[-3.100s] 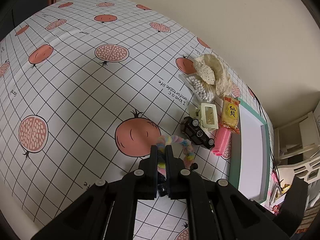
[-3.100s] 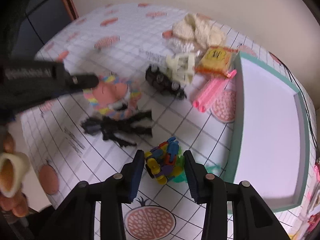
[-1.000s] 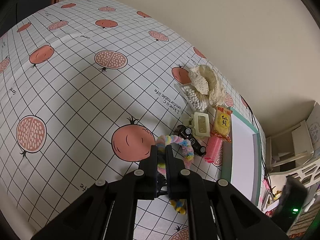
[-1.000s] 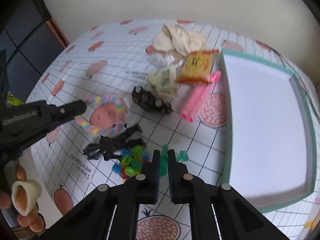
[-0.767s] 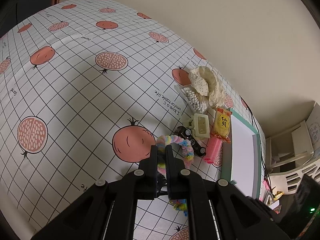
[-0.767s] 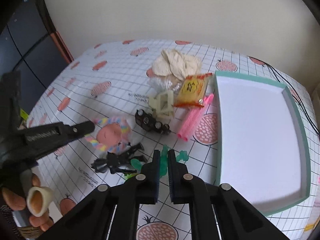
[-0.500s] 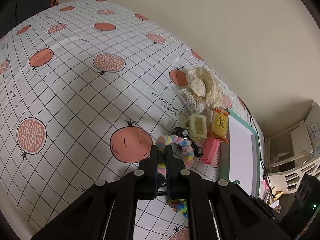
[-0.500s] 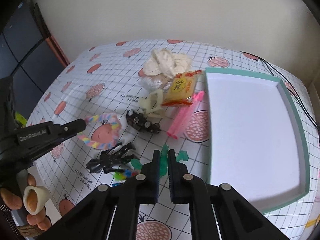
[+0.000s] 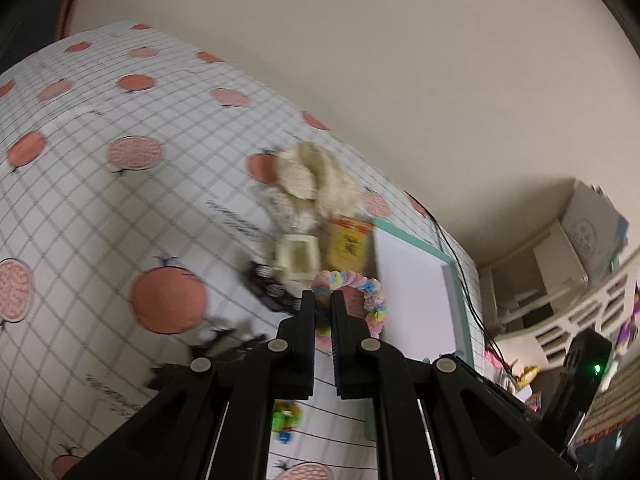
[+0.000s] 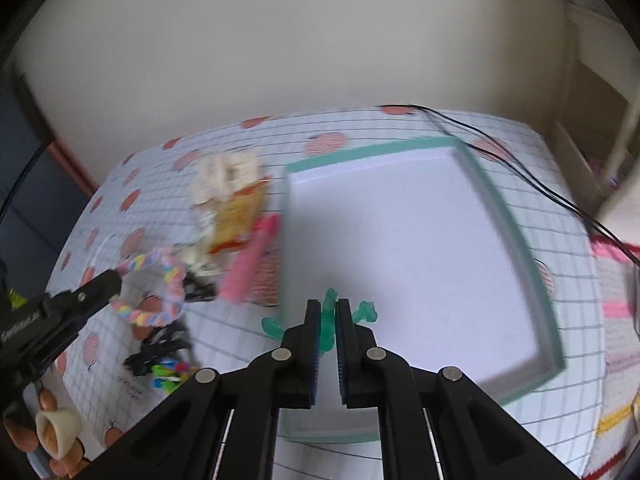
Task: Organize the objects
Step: 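Carry both toys into the teal tray and open both grippers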
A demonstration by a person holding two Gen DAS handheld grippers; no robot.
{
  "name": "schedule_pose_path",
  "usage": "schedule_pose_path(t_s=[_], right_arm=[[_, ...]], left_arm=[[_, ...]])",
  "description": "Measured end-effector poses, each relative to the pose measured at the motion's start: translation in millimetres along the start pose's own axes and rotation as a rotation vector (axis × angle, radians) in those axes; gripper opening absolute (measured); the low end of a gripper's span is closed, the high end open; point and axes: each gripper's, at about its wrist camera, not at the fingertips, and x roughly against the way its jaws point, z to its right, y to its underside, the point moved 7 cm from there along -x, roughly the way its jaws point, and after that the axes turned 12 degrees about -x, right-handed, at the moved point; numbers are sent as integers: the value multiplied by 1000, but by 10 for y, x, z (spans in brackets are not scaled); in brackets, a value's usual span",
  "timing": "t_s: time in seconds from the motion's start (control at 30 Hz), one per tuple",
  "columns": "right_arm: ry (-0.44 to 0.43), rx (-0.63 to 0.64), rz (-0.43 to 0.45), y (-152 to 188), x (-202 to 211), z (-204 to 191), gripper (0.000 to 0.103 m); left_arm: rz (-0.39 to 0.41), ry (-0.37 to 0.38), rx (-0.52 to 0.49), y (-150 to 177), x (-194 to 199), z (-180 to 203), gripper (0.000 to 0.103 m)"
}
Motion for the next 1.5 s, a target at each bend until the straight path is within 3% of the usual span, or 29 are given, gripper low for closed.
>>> schedule_pose_path(t_s=[0.27, 0.57, 1.07, 1.23, 1.43, 1.47, 1.5], right_arm=[[72, -107, 11, -106, 52, 651, 8], [115, -162, -14, -97, -10, 1038, 8], [128, -138, -45, -48, -131, 958, 11], [125, -137, -39, -47, -95, 941, 11], [130, -131, -43, -8, -82, 915, 11], [130, -126, -42, -1, -77, 897, 11], [130, -121, -43, 3, -75, 888, 11]], left_arm=[[-52, 47, -132, 186, -323, 678, 7], [-118, 77, -242, 435, -776, 1239, 7], [-212, 9, -295, 690, -1059, 1245, 8], [-206, -6, -337, 680, -992, 1282, 19], [-173, -32, -368, 628, -891, 1278, 20], [-170, -37, -369, 627, -874, 1268, 23], [-168, -48, -372, 627, -856, 1253, 33]])
